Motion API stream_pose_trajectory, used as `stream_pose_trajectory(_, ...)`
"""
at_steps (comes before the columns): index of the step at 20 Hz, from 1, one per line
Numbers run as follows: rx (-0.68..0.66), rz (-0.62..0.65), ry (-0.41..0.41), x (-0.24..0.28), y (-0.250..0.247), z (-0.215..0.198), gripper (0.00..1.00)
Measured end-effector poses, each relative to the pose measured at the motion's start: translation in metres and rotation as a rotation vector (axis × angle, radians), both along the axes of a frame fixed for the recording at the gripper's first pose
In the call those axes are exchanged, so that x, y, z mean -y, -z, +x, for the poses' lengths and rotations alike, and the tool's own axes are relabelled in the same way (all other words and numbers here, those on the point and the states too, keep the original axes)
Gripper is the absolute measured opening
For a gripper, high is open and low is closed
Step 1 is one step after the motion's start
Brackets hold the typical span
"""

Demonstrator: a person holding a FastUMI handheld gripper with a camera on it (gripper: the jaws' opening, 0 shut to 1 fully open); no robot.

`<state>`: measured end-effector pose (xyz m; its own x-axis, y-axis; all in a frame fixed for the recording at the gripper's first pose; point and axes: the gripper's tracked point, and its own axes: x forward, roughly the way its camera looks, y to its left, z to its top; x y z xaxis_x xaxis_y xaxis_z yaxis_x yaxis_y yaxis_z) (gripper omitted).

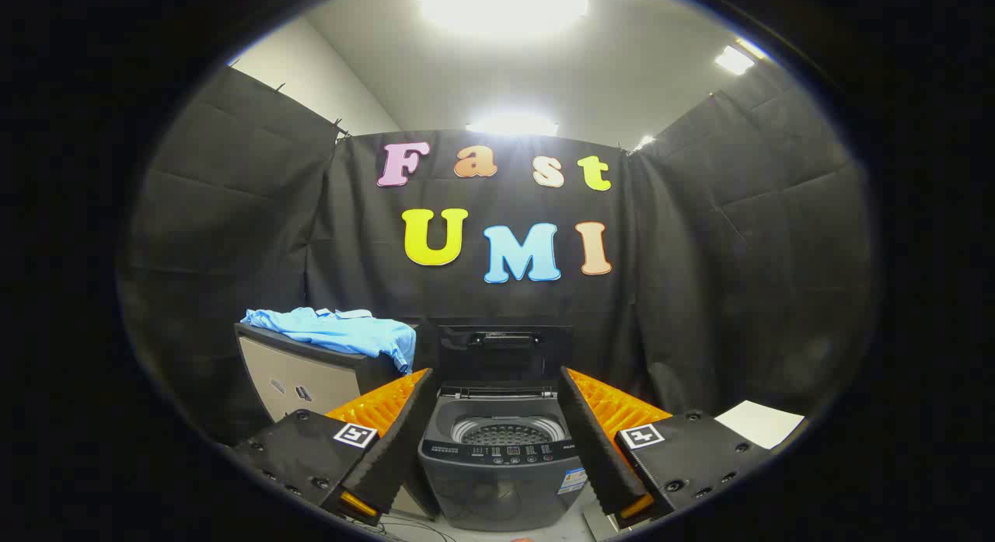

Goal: Put the clothes into the washing machine and then close the washing machine lid.

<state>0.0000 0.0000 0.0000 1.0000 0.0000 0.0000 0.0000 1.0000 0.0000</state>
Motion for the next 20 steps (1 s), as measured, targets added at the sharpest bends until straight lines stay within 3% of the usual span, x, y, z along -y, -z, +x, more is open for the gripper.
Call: stream_pose_trajectory(20,0.002,-0.017,0.001,-0.010,0.001,-0.004,0.97)
